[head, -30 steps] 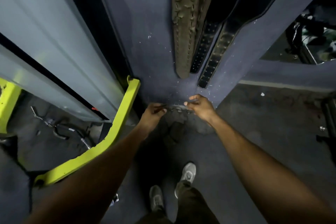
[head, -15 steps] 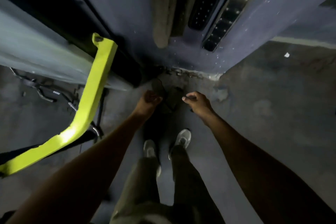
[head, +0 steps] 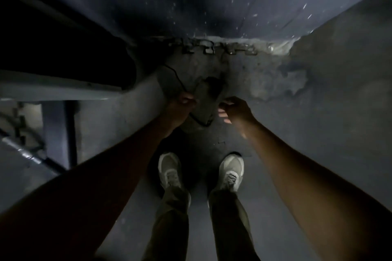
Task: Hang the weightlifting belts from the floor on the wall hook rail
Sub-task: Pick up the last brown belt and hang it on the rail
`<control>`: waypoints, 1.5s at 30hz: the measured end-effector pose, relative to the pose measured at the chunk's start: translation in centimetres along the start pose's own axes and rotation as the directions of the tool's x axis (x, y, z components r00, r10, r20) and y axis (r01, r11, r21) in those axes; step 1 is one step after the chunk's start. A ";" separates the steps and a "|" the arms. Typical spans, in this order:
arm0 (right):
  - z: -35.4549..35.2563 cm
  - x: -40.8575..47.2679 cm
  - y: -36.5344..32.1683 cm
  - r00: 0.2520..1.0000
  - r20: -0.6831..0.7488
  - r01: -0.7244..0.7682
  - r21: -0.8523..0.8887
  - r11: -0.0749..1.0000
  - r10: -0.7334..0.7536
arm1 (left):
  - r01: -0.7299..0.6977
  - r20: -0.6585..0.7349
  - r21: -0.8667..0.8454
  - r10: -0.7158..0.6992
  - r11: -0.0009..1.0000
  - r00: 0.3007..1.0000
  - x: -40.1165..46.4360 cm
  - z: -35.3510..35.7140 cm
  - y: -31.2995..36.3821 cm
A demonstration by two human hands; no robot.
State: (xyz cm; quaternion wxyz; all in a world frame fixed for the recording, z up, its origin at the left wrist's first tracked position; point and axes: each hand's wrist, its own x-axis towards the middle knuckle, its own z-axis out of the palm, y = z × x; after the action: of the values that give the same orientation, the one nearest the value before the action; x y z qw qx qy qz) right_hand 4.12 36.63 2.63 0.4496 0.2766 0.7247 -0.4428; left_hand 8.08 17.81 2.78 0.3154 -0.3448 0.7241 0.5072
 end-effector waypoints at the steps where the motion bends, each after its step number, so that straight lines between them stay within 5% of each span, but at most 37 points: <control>1: 0.7 2.6 1.0 1.000 0.005 0.002 0.009 1.000 -0.002 | -0.001 0.014 0.017 0.000 1.000 1.000 2.8 0.7 -1.2; 9: 5.9 15.8 6.0 0.997 0.035 -0.072 0.323 0.944 0.064 | 0.046 0.015 0.117 -0.048 0.992 0.999 16.1 5.3 -8.5; 14: 6.1 15.1 5.6 0.999 0.012 0.040 0.348 0.937 -0.047 | 0.081 -0.016 -0.016 -0.081 0.997 0.997 16.5 4.9 -8.2; 21: 2.4 5.7 3.1 0.932 -0.006 0.352 0.246 0.903 -0.361 | 0.227 0.008 -0.307 -0.236 0.924 0.972 11.1 2.5 -3.0; 24: -0.3 0.3 0.5 0.881 0.017 0.469 0.090 0.878 -0.472 | 0.249 0.122 -0.426 -0.218 0.870 0.968 6.7 0.1 1.5; 29: -5.5 -9.9 -5.2 0.824 0.019 0.562 -0.157 0.812 -0.566 | 0.231 0.280 -0.377 -0.127 0.897 0.952 -3.4 -4.0 12.2; 34: -10.3 -20.6 -11.6 0.781 0.098 0.619 -0.257 0.742 -0.617 | 0.168 0.151 -0.477 -0.108 0.863 0.983 -15.8 -7.1 21.8; 41: -13.5 -34.4 -15.2 0.719 0.195 0.679 0.003 0.734 -0.667 | -0.069 0.081 -0.559 0.137 0.826 0.987 -31.4 -9.8 27.7; 45: -13.8 -42.9 -16.4 0.780 0.190 0.425 0.538 0.728 -0.596 | -0.189 0.077 -0.619 0.299 0.762 0.951 -39.9 -10.3 28.0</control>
State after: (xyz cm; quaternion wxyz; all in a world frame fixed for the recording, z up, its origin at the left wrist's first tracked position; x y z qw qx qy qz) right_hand 4.39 41.34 50.31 0.3486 0.0790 0.5520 -0.7533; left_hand 6.51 22.09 52.36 0.1807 -0.2848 0.5327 0.7762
